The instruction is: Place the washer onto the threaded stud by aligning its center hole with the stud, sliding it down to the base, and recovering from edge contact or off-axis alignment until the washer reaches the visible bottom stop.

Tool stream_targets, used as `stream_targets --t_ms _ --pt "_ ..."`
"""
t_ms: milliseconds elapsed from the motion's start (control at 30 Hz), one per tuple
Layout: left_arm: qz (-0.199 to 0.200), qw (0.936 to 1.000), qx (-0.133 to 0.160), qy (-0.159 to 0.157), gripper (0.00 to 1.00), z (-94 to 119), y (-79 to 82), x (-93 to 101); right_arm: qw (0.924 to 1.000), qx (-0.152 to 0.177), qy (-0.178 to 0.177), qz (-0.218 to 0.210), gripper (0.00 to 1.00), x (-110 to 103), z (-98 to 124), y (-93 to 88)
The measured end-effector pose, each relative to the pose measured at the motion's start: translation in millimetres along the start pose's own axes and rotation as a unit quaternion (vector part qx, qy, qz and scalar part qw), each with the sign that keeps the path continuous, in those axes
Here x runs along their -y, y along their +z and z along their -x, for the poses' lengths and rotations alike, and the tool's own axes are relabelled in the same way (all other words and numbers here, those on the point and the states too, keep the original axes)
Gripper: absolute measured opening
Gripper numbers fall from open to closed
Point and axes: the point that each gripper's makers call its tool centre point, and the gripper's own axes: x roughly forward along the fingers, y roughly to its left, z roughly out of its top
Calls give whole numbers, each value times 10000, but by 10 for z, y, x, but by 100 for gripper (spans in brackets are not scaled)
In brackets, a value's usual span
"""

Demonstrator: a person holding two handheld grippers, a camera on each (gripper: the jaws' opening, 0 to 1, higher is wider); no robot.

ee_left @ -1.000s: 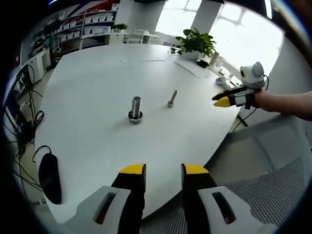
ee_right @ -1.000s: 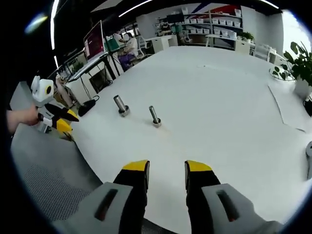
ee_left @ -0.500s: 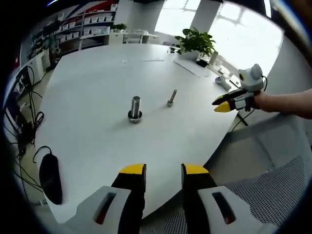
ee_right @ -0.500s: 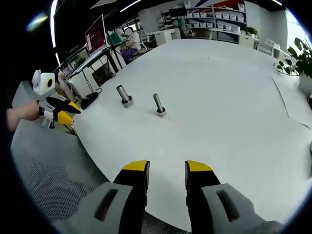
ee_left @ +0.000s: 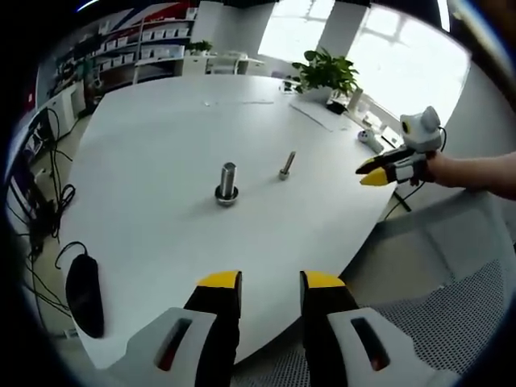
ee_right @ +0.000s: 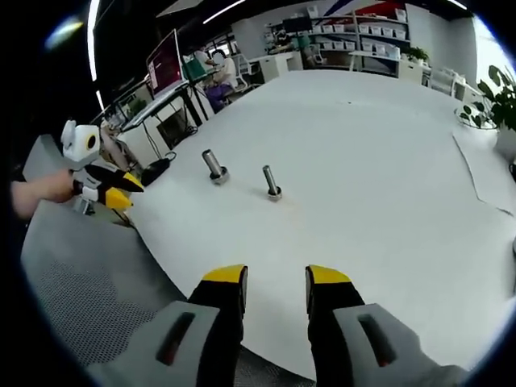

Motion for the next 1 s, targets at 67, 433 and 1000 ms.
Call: stream_targets --t_ms 67,433,1000 --pt "-1 10000 17 4 27 1 5 -6 10000 5 18 55 31 -48 30 24" --pt "2 10000 10 9 27 15 0 11 10000 27 64 -19 31 -53 38 -14" --pt "17 10000 26 35 27 21 -10 -8 9998 -129 157 -39 31 -65 6 -115"
